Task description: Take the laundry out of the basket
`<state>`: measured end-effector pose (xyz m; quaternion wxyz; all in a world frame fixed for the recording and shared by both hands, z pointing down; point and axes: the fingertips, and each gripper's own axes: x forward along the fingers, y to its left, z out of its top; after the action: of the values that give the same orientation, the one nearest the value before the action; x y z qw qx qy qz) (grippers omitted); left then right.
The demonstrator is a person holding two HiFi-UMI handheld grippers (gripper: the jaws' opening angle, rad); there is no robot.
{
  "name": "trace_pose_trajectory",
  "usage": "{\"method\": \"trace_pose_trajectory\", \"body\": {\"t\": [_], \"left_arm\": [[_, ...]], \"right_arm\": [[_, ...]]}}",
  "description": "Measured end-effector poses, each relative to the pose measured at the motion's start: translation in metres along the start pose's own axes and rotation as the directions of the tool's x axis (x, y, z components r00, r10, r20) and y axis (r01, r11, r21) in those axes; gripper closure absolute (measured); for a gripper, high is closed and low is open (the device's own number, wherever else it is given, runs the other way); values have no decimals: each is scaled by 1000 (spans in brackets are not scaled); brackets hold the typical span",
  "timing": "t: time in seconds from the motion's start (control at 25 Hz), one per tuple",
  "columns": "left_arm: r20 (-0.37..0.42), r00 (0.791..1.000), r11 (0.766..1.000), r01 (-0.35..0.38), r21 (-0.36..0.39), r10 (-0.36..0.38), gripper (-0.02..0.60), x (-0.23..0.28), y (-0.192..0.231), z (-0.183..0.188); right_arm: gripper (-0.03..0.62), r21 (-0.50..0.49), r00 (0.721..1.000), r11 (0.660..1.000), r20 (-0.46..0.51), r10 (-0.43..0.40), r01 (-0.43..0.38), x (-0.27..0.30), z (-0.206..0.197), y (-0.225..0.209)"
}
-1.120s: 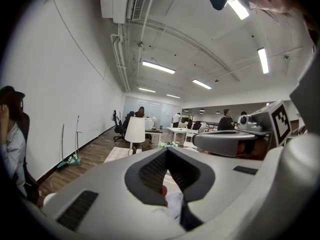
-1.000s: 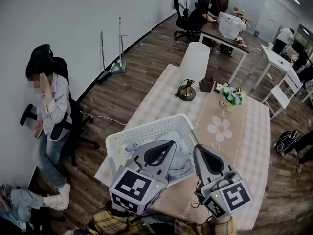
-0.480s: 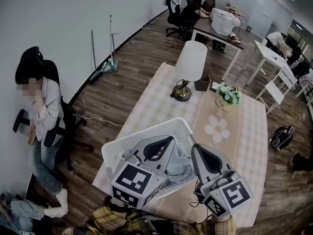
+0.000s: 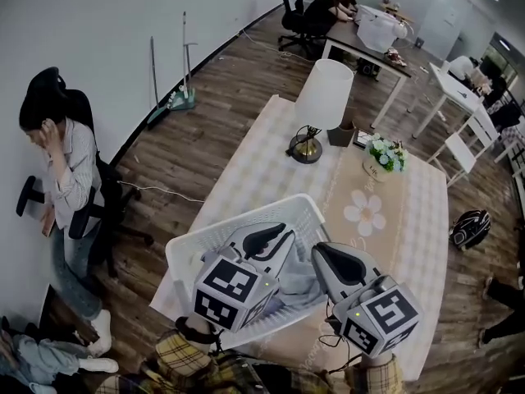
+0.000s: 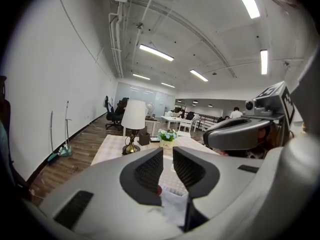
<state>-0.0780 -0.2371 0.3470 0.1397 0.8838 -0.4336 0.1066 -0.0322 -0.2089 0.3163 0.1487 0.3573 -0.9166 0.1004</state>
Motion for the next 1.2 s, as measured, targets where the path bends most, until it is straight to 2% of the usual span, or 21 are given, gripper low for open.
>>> {"method": "trace_pose_trajectory", "body": {"t": [0.08,0.2,0.36,0.48,0.56,0.8,0.92,1.04,1.2], "left_arm": [[-28,1000,1000,4,-3,-4,472,6,4,-9],[-74,997,1000,9,-9,-10,437,15,10,-22],[-153,988,1000,17,-4,-17,397,29,20,-45],[-213,977,999,28,18,-24,383,39,21,-64],[-252,967,999,46,25,-38,365,46,20,-76],[-357,932,996,84,22,-70,331,60,23,-111],[-397,914,994,104,26,-85,317,65,23,-124],[-416,905,993,113,41,-86,305,70,24,-133],[-445,891,989,133,63,-92,271,79,23,-147]], "right_arm": [[543,-16,999,1000,-42,17,-18,5,-6,2],[480,-47,990,996,-122,66,-72,11,-16,6],[393,-119,950,977,-281,136,-175,17,-41,13],[344,-169,896,950,-409,174,-261,21,-62,21],[273,-203,858,931,-482,176,-304,27,-74,24],[263,-215,760,889,-620,195,-404,43,-108,31],[263,-212,694,863,-692,199,-459,47,-125,32],[250,-219,633,834,-751,187,-506,50,-140,31],[223,-221,578,820,-801,156,-528,57,-157,28]]}}
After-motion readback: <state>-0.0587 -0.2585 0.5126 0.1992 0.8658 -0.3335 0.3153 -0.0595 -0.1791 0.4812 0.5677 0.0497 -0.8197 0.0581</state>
